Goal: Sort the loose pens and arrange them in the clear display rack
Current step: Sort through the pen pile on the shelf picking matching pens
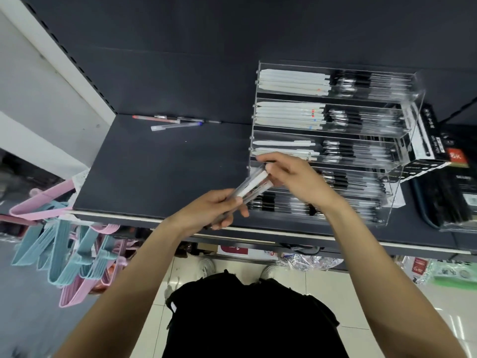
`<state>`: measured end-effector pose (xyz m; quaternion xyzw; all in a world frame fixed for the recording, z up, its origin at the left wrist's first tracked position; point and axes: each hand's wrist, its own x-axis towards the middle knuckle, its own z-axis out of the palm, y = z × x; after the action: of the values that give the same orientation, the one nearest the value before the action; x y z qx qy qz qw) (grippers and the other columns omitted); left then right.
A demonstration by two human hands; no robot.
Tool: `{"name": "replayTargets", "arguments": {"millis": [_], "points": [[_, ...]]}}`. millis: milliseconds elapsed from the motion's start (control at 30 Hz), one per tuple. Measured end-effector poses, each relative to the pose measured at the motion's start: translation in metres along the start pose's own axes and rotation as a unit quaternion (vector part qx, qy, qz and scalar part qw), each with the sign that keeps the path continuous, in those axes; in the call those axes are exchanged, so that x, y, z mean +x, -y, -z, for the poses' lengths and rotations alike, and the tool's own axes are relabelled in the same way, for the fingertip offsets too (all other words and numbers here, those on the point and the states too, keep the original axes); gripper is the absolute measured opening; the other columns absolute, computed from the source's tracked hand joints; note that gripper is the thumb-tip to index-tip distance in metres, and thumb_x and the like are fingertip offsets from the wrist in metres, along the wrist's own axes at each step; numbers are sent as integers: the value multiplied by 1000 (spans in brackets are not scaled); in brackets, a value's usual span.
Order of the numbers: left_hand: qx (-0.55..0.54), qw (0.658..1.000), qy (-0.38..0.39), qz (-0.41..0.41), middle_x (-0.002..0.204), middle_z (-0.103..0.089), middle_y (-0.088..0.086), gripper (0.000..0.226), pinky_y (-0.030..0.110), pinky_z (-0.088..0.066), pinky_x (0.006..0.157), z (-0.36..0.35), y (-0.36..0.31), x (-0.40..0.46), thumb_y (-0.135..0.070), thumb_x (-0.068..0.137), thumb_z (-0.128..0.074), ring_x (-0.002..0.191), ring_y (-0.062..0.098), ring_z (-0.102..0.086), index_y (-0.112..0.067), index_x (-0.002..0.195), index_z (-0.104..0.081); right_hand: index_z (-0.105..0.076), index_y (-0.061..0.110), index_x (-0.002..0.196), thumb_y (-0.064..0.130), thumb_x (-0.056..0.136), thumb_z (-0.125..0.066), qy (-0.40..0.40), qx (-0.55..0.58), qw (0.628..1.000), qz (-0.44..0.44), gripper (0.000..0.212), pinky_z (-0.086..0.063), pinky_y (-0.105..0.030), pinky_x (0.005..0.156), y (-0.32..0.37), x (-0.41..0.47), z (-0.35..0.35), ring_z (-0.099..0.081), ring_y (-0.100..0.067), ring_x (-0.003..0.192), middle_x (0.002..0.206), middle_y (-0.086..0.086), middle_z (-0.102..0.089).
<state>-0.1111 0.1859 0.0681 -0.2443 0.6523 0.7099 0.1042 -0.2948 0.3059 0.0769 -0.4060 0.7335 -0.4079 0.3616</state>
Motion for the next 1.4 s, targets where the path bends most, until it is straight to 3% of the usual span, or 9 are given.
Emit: {"name": "replayTargets", "arguments": {"millis": [133, 233, 333, 533, 667, 933, 1100, 1267, 1400], "points": [[-198, 977, -74, -11, 87, -72, -8, 31, 15, -44, 49, -14, 2, 3, -18, 100, -41, 57, 3, -56, -15, 129, -53, -36, 24, 143, 23, 99, -45, 0, 57, 998, 2, 44, -53, -31, 91, 8, 6, -4, -59, -11, 111, 124, 7, -57], [-456, 879, -127, -53, 97, -74, -3, 29, 24, -58, 71, -17, 3, 8, -16, 101, -38, 82, 9, -71, -15, 123, -57, -39, 22, 139, 25, 97, -49, -47, 137, 989, -21, 43, -57, -26, 77, 14, 8, -12, -64, -11, 97, 115, 5, -61], [-538, 823, -155, -96, 107, -72, -1, 29, 34, -57, 86, -15, 2, 8, -16, 100, -39, 99, 13, -69, -17, 122, -58, -52, 18, 127, 21, 97, -51, -37, 156, 987, -28, 30, -57, -23, 70, 17, 8, -25, -65, -10, 87, 114, -5, -63], [-543, 813, -176, -115, 110, -71, -2, 30, 35, -55, 89, -4, 1, 4, -14, 100, -38, 103, 14, -67, -19, 125, -55, -58, 11, 100, 16, 89, -64, -39, 113, 992, -30, 12, -54, -27, 59, 25, 10, -45, -63, -13, 69, 82, -1, -62], [-526, 816, -200, -133, 111, -70, -1, 31, 36, -47, 101, 0, 1, 1, -14, 100, -38, 106, 14, -66, -18, 126, -53, -51, 15, 87, 26, 81, -73, 19, 44, 997, -55, 25, -57, -31, 61, 31, 6, -64, -69, -18, 63, 77, -7, -70], [-493, 824, -219, -173, 114, -70, 0, 31, 28, -56, 80, 6, 2, -5, -12, 101, -36, 108, 15, -66, -20, 128, -50, -56, 15, 86, 12, 82, -72, 49, 98, 993, -38, 16, -57, -27, 62, 32, 7, -84, -70, -17, 62, 73, -4, -70], [-454, 842, -227, -184, 118, -68, 2, 37, 28, -54, 88, 7, 3, -9, -10, 100, -37, 112, 16, -63, -21, 134, -46, -65, 9, 86, 10, 83, -70, 17, 136, 990, -24, 6, -54, -20, 61, 38, 14, -88, -69, -15, 63, 72, -4, -70], [-467, 818, -257, -217, 120, -67, 5, 34, 35, -48, 100, 20, 7, -13, -10, 100, -37, 116, 21, -61, -19, 132, -45, -66, 19, 92, 8, 87, -65, 26, 139, 989, -35, 12, -51, -19, 66, 42, 17, -89, -60, -8, 70, 79, 0, -65], [-462, 812, -268, -234, 120, -66, 4, 34, 34, -50, 98, 24, 4, -18, -10, 101, -37, 115, 22, -62, -19, 133, -44, -64, 8, 89, 9, 84, -69, 2, 141, 990, -22, 7, -52, -20, 62, 43, 17, -96, -64, -11, 64, 75, -5, -67]]}}
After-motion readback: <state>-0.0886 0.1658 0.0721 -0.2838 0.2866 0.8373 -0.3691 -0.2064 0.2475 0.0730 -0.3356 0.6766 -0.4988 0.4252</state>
